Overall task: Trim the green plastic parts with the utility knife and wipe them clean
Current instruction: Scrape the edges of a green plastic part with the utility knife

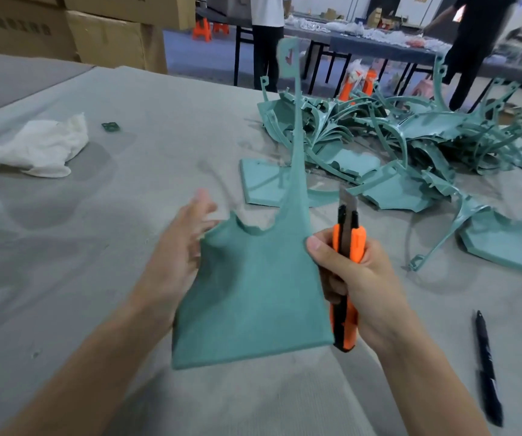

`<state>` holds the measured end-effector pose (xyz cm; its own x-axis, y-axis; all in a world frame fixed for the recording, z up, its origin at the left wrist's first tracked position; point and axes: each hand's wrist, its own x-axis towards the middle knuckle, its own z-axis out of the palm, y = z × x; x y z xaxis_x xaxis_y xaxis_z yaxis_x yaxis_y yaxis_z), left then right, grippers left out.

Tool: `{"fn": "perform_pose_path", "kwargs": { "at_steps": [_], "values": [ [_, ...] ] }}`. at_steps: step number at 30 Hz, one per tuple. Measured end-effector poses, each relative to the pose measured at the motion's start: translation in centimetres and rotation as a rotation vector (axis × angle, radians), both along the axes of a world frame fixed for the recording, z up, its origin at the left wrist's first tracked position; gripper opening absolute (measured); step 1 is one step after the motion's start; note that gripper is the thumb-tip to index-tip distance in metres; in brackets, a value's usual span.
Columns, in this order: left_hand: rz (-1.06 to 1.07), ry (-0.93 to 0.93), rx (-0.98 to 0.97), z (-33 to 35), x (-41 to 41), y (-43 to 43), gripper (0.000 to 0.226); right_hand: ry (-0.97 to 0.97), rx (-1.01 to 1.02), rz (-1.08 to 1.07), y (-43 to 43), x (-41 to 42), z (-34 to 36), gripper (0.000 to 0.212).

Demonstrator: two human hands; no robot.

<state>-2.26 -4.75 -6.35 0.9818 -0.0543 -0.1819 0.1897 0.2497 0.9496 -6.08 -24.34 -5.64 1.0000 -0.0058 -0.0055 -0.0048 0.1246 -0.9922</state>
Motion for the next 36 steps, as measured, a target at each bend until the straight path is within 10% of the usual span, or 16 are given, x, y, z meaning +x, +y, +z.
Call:
{"fn": "perform_pose_path", "kwargs": {
  "at_steps": [4,20,30,33,36],
  "values": [
    [-0.37,0.188,-0.471,0.5,-0.4,2.2,0.076,0.043,0.149,-0.031,-0.3,0.0,0.2,0.019],
    [-0.512,-0.169,-0.122,-1.2,-0.4,0.3,0.024,-0.11,0.055,-0.314,-1.2,0.4,-0.1,0.019],
    [-0.212,-0.297,-0.15,-1.3,-0.2,-0.5,0.044,-0.1,0.148,-0.094,-1.6,0.3,0.3,0.009],
    [0.186,-0.632,0.152,-0.4,-0.4,-0.1,0.062,-0.099,0.267,-0.137,-2.3,0.5,0.8,0.008],
    [0.304,-1.165,0.871,-0.9,-0.5,0.7,0.074,-0.034,0.298,-0.098,-2.7,0.5,0.9,0.011]
  ]
}}
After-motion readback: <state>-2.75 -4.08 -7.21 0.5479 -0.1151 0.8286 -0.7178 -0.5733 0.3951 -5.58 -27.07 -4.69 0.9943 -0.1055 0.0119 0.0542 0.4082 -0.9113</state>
